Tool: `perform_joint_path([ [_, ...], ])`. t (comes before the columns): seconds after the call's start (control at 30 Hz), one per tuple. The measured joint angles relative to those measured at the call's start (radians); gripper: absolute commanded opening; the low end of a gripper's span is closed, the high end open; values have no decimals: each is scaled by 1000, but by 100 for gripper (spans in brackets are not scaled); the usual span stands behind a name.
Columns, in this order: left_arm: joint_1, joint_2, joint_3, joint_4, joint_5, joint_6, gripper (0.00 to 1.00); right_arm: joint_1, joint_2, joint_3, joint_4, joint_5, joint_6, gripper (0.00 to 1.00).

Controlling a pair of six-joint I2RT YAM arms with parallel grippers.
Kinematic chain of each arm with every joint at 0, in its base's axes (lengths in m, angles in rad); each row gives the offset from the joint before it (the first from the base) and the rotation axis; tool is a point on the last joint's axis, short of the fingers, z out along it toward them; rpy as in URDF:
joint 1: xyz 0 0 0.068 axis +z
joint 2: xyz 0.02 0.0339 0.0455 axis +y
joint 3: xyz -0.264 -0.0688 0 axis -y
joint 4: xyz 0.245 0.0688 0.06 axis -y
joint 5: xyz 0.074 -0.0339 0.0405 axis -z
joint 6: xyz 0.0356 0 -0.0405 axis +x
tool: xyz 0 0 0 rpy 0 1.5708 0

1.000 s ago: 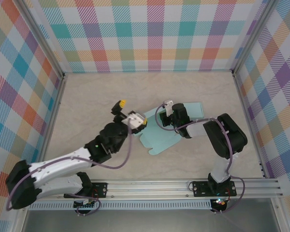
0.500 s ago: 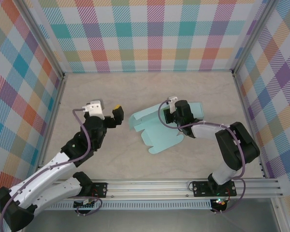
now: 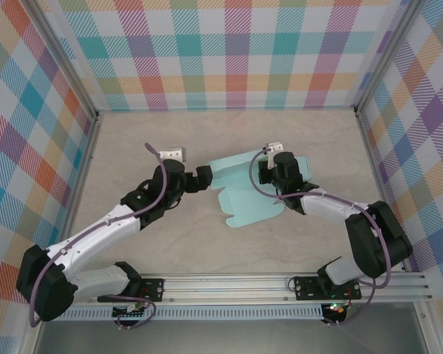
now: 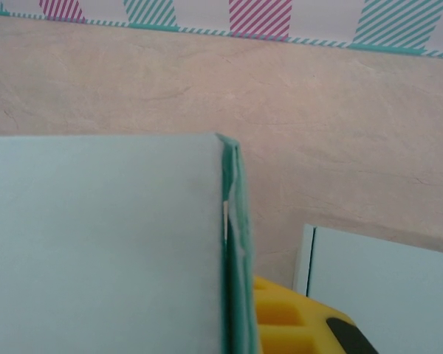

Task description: Fold the paper box

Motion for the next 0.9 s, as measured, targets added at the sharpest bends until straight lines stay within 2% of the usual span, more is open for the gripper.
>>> perform_joint_path([
  [0.33,6,130,27,37,20,-20,100,1,-58,-5,-22,-33,50,0],
  [0.9,8,212,60,121,54,-54,100,39,-57,-18,-51,-10,73,0],
])
